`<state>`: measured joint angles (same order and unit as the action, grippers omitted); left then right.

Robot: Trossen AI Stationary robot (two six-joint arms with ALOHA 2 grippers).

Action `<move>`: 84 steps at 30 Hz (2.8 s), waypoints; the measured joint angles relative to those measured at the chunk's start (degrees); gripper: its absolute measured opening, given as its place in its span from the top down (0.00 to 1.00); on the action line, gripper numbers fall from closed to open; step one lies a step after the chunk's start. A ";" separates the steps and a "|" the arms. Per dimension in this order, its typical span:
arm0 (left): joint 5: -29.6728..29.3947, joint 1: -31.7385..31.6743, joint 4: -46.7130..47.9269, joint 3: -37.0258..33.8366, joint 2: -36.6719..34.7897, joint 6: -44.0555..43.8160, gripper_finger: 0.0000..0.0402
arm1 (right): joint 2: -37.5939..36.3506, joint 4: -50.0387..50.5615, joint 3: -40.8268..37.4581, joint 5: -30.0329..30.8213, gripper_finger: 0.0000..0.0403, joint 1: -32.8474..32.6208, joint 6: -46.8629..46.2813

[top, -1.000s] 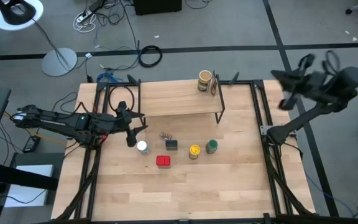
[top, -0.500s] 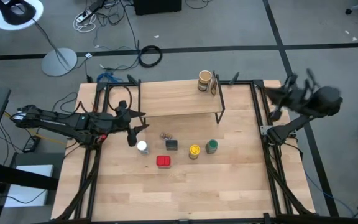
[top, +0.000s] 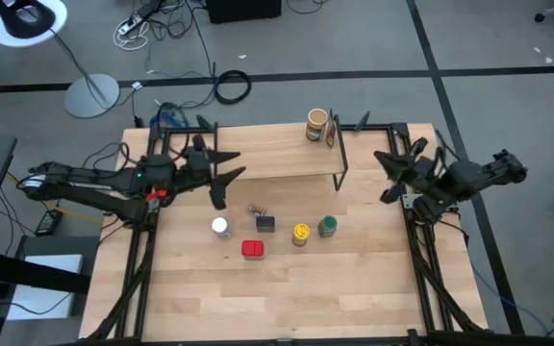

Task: Shelf spices
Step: Remove the orange seasoning pack from the shelf

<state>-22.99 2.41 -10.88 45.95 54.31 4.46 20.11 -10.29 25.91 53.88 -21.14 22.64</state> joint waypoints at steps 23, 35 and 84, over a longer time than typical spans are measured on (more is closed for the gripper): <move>-7.20 -5.81 12.24 13.75 -2.62 6.90 0.99 | 33.42 -19.54 -0.45 -6.23 0.49 25.48 -12.91; -7.36 -5.81 13.65 13.75 -2.98 6.85 0.99 | 38.91 -24.77 -0.45 -12.48 0.55 33.39 -18.34; -7.28 -5.81 20.57 13.71 -3.00 2.56 0.99 | 25.41 -32.55 -0.41 12.97 1.00 -2.70 1.62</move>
<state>-30.26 -3.40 9.69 59.66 51.31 7.02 45.52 -42.84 25.50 66.86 -23.84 24.26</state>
